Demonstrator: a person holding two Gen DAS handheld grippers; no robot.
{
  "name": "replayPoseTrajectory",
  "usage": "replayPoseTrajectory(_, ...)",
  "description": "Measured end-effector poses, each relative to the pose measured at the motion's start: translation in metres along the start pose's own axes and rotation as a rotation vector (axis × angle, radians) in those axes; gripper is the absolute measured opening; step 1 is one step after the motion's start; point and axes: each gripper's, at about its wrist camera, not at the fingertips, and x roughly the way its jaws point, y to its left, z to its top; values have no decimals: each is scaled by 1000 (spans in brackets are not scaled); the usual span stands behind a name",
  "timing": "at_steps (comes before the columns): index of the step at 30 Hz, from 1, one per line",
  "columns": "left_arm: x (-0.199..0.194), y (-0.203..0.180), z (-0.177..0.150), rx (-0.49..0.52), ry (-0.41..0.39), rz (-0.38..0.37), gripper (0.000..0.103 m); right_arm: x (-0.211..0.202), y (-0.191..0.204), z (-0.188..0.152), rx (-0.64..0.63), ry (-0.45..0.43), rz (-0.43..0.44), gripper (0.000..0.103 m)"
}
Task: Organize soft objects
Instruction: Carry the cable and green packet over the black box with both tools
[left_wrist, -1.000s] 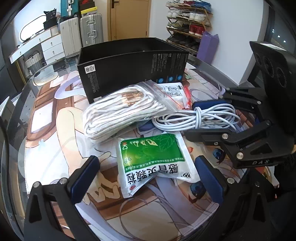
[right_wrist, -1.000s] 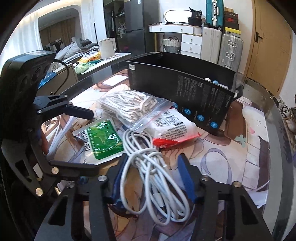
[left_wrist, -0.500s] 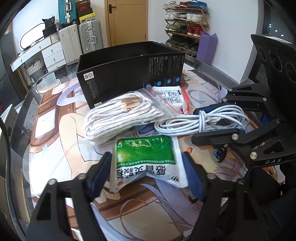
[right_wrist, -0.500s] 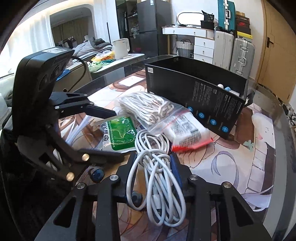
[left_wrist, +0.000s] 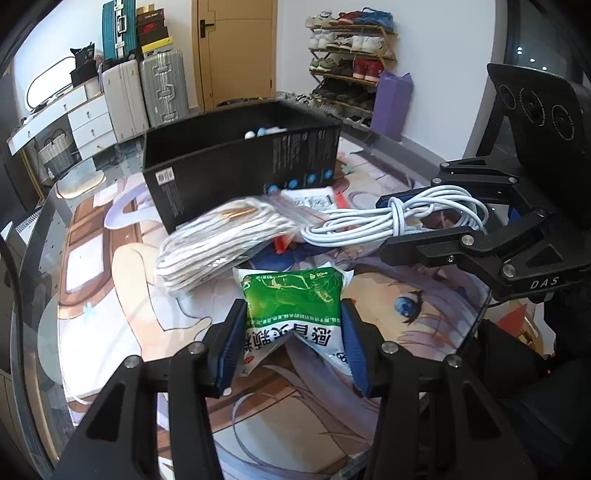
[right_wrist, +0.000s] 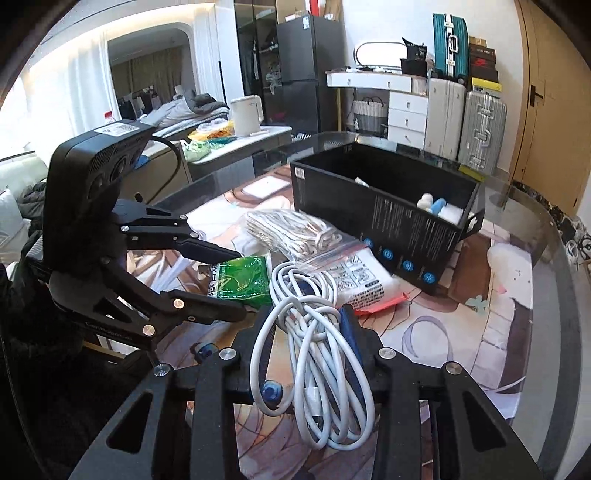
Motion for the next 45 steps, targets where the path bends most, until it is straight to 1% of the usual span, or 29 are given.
replayPoseTrajectory(6, -15, 0, 6, -14, -54, -13, 48, -14, 0, 3, -6, -33, -4, 36)
replayPoseTrajectory(14, -29, 1, 11, -30, -100, -14, 48, -27, -1, 6, -4, -67, -16, 36)
replayPoseTrajectory(25, -44, 7, 29, -53, -179, 34, 48, -48, -6, 13, 22, -149, -53, 36)
replayPoseTrajectory(28, -45, 14, 37, -69, -194, 44, 48, -52, -9, 18, 30, -169, -66, 36)
replayPoseTrajectory(31, -45, 20, 46, -82, -204, 55, 49, -51, -14, 24, 36, -172, -80, 36)
replayPoseTrajectory(34, -44, 27, 55, -100, -219, 69, 49, -50, -19, 31, 43, -178, -76, 36)
replayPoseTrajectory(38, -40, 39, 66, -141, -232, 71, 49, -49, -28, 42, 54, -184, -93, 36)
replayPoseTrajectory(45, -29, 50, 85, -152, -242, 96, 49, -40, -42, 62, 64, -176, -119, 36)
